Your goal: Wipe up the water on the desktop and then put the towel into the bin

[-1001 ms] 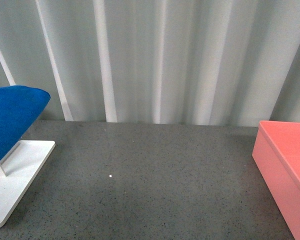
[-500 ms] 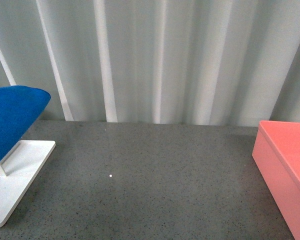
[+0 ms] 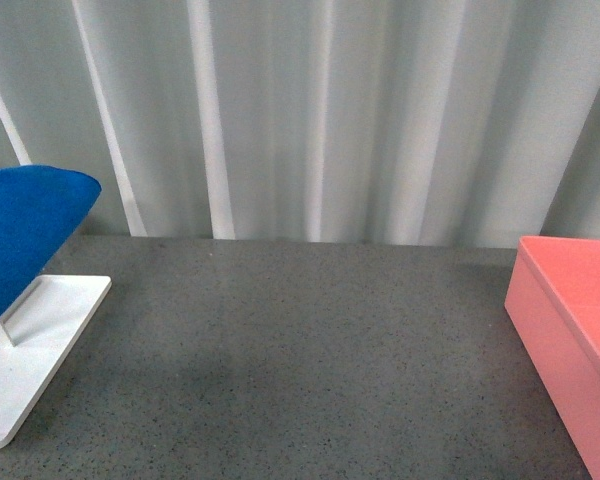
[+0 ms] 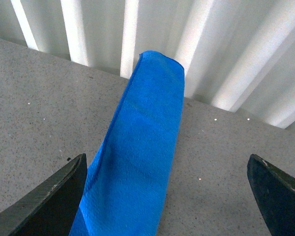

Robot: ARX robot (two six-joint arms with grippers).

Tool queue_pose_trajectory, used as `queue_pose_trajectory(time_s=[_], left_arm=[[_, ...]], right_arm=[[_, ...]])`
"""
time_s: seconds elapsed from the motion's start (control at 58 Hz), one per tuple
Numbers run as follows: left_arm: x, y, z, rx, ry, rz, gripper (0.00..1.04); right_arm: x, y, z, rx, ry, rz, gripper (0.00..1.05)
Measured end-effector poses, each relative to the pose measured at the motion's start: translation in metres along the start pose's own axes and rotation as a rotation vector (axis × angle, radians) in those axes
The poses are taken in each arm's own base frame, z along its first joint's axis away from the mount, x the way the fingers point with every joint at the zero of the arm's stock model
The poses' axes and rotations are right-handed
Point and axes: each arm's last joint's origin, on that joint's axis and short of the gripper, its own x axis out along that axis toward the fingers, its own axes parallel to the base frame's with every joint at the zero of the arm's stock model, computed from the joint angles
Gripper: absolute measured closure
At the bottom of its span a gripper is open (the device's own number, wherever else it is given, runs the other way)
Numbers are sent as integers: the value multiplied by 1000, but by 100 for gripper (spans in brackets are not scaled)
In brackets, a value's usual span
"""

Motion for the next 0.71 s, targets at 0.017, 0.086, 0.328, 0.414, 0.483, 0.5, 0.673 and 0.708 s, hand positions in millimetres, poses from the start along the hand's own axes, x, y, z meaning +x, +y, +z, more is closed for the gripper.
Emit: queue_pose_trajectory(time_s=[0.017,0.086,0.328,0.414,0.483,0.5,0.673,0.708], left_arm=[[3,0,1,2,5,1,7],[23,-1,11,36,46,-12,7],[92,1,35,247,108,11,7],[113,8,33,341,146,25,7],[123,11,24,428,165,40,7],[125,12,23,438,165,42,7],[138,12,11,537,163,55,7],[142,11,7,549,166,59,7]], right_arm=[[0,0,0,0,0,0,7],[0,0,0,0,0,0,7],[0,0,0,0,0,0,7],[0,0,0,0,0,0,7],[0,0,0,0,0,0,7],[0,0,0,0,0,0,7],[0,0,0,0,0,0,7],[0,0,0,0,0,0,7]])
